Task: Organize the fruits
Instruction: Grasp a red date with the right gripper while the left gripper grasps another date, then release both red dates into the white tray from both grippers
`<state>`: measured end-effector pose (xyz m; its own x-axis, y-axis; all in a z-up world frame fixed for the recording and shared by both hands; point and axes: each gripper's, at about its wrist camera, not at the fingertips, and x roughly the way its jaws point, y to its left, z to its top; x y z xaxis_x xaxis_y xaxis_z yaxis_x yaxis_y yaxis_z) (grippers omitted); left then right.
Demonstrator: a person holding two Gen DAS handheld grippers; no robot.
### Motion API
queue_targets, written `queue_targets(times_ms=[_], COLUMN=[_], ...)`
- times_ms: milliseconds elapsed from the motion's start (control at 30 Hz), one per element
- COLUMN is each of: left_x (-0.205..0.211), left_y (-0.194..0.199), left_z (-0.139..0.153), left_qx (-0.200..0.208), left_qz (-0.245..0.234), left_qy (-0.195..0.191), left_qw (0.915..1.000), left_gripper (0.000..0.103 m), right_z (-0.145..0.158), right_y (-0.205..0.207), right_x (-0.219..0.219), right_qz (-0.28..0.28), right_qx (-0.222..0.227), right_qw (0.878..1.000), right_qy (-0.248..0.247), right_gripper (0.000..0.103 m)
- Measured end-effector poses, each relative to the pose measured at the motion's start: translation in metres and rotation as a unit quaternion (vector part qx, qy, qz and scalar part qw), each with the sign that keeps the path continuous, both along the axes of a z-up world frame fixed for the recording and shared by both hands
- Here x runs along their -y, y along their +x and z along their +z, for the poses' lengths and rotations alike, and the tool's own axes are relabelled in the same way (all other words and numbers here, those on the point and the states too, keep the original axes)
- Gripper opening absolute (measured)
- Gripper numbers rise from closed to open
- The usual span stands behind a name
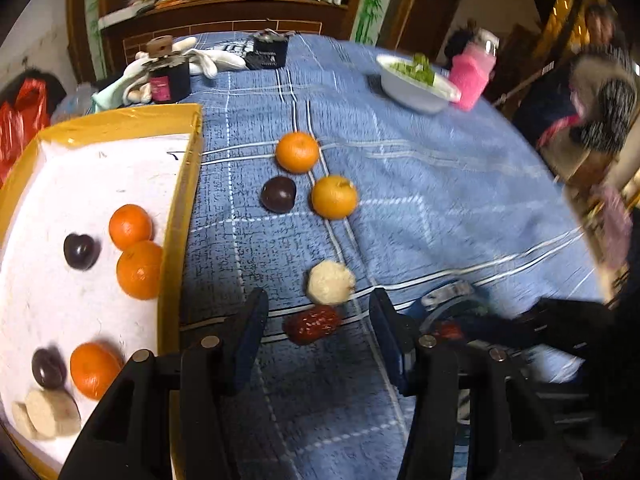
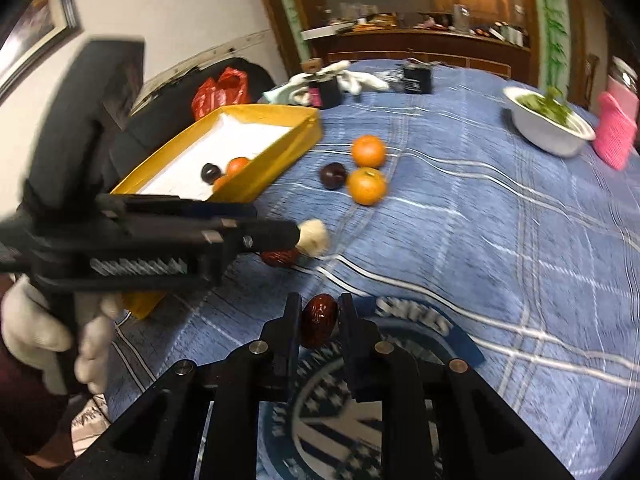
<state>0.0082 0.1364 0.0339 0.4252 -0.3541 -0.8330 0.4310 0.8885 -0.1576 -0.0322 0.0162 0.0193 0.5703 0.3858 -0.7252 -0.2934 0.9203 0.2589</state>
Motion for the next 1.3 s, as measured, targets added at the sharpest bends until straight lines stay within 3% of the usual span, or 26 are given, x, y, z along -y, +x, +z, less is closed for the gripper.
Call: queue_targets(times_ms=[167,233,333,400,500,633,733,933,1167,1233,1300], left_x=[0.004,0.007,0.011,0.011,-0.003,-0.048,-0.101,-0.192,-0.235,-0.238,-0.240], left_y=[0.001,-0.001,-0.006,-0.009,-0.013,-0.020,-0.018,-0.001,0.009,0.010,0.010], left_z=[-0.016,-0.016,-0.015,-0.013,-0.001,0.026,0.043,0.043,0.030,0.028,0.026], left_qx=[-0.003,0.004,0.014,0.015,0.017,0.033,0.049,0.042,0.028,0.023,0.020], left_qz=[-0.014,-0.017,-0.016,-0.011,0.011,0.063,0.122,0.226,0.261,0.264,0.266], left_qy=[0.028,0.038,0.045,0.037,-0.007,-0.075,-0.099,-0.111,-0.123,-0.127,-0.134], left_qw=[0.9995,0.9991,0.9988,0.9991,0.9998,0.9947,0.9864,0.9669,0.9571,0.9557,0.9542], left_gripper=[0.038,0.028,0.028,0.028,0.028,0.028,0.028,0.029,0.029,0.031,0.056], right_z=[0.000,0.001,0.002,0.003,0.008,0.021,0.029,0.039,0.029,0.027,0.026], right_y=[-0.004,-0.005,-0.009,-0.011,-0.014,-0.012,-0.004,0.028,0.077,0.081,0.086], right_x=[0.013,0.014,0.013,0.011,0.009,0.000,-0.016,-0.062,-0.120,-0.130,-0.138], right_qz=[-0.011,-0.011,-0.009,-0.009,-0.009,-0.001,0.016,0.056,0.071,0.071,0.070], right_qx=[-0.007,-0.007,-0.007,-0.006,-0.002,0.002,-0.002,-0.026,-0.070,-0.072,-0.072], right_qw=[1.000,0.999,0.999,0.999,1.000,1.000,0.999,0.992,0.986,0.987,0.989], right_qy=[0.024,0.030,0.034,0.034,0.029,0.031,0.046,0.106,0.134,0.123,0.112], right_gripper=[0.021,0.021,0.021,0.021,0.021,0.021,0.021,0.021,0.021,0.021,0.021])
